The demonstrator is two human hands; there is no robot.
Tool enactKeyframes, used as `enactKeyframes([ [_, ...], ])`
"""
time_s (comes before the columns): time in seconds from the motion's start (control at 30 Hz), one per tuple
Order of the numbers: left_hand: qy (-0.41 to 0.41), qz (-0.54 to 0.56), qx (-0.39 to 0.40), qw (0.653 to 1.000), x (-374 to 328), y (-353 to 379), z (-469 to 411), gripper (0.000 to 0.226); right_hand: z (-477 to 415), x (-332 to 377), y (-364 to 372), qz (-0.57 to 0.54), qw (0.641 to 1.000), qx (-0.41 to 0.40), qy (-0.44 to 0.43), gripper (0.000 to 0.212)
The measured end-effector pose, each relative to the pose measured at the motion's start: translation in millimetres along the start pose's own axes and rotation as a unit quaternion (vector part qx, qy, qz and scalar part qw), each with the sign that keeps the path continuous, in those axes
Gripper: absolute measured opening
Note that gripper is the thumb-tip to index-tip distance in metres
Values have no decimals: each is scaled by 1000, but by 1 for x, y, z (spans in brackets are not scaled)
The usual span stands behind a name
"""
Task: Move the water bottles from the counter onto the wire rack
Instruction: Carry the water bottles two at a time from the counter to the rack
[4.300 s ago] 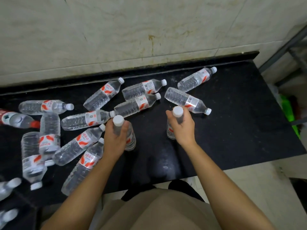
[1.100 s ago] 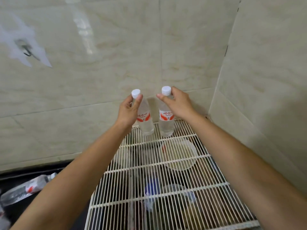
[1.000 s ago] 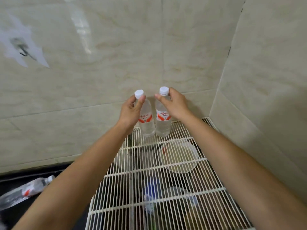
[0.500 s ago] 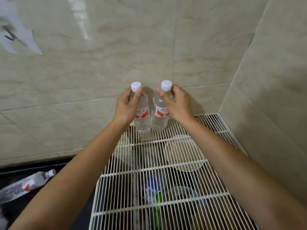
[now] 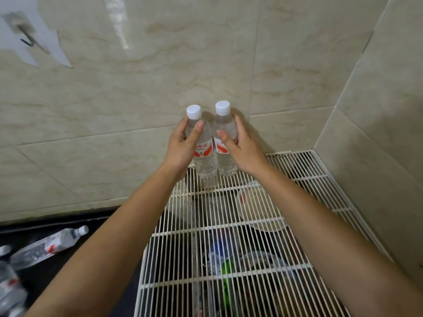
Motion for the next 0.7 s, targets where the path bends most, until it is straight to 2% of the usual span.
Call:
enactKeyframes([
  [0.07,3,0,0,1000,-2,0,1,35,-1,-1,1,3,1000,-13,0,82],
  [0.17,17,-75,11,997,-7,-3,-1,39,-1,-1,-1,-13,1000,2,13,89],
  [0.27,28,-254,-10,967,-17,-13,0,55,9,1,-8,-12,999,18,34,92],
  [0.37,52,-331,-68,940,-30,-33,34,64,32,1,-17,17,999,-35,27,85],
  [0.43,98,-427,-91,895,-35,-46,73,66,55,4,-19,67,992,-106,-33,77],
  [0.5,107,-511,-96,847,-26,-60,115,65,79,10,-8,129,969,-151,-149,70],
  [0.6,51,-572,-121,810,-5,-81,183,64,104,9,36,174,947,-98,-251,71],
  [0.7,-29,-585,-160,795,15,-105,252,66,122,16,80,217,944,-3,-248,75],
])
Point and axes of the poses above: each hand's wrist, its own z-axis away from the middle knuckle, its own y-axis out of the palm, x = y × z, the point moved 5 cm from there along -z, towards the middle knuckle, and after that the axes turned 4 degrees about y, right-handed, at the moved point
